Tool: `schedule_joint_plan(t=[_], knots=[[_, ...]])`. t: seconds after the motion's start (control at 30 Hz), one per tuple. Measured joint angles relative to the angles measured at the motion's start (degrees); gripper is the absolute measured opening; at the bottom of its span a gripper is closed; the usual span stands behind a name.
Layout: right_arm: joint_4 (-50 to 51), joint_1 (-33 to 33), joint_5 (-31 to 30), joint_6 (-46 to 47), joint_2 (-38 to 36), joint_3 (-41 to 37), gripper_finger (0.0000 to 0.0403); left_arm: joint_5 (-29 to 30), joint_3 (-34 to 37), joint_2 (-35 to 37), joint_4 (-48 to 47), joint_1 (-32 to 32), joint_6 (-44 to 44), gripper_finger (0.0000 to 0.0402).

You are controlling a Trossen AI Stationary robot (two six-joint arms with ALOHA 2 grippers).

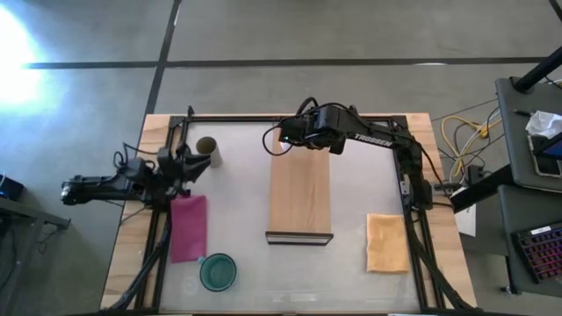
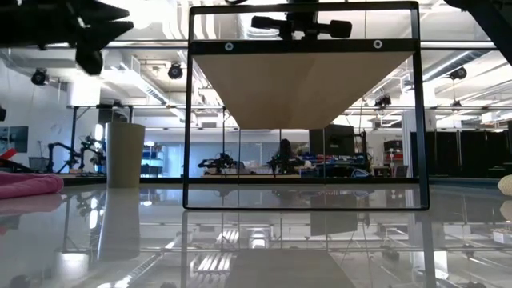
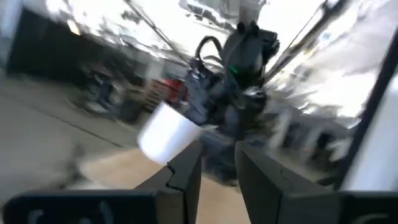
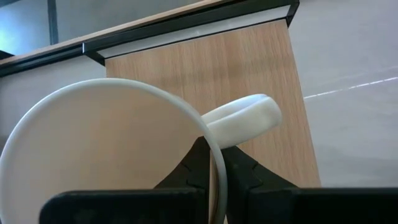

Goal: Stack small to large cups/mugs on shelf
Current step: Put the white mug on the shelf

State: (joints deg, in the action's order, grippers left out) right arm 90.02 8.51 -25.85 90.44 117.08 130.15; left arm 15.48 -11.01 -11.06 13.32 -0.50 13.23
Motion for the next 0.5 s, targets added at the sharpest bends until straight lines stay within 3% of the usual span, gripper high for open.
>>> schedule_joint_plan(t=[0.3,0.37,0.43,0.5], knots=[[-0.02,-0.15,-0.09,-0.49,0.0,0.0,0.0013,-1.43,-18.82,-19.71,-16.36,-0.96,-10.87,0.0084],[-0.02,-0.36,-0.03,-0.46,-0.09,0.0,0.0013,-6.25,-21.73,-26.41,-16.55,-2.53,-12.72,0.0084],[0.02,-0.56,0.14,0.23,-0.27,0.0,0.0013,-15.11,-23.33,-31.77,-16.84,-4.63,-13.48,0.0084],[-0.03,-0.59,0.14,0.72,-0.53,0.0,0.0013,-22.32,-24.37,-37.58,-11.9,-6.69,-14.02,0.0084]])
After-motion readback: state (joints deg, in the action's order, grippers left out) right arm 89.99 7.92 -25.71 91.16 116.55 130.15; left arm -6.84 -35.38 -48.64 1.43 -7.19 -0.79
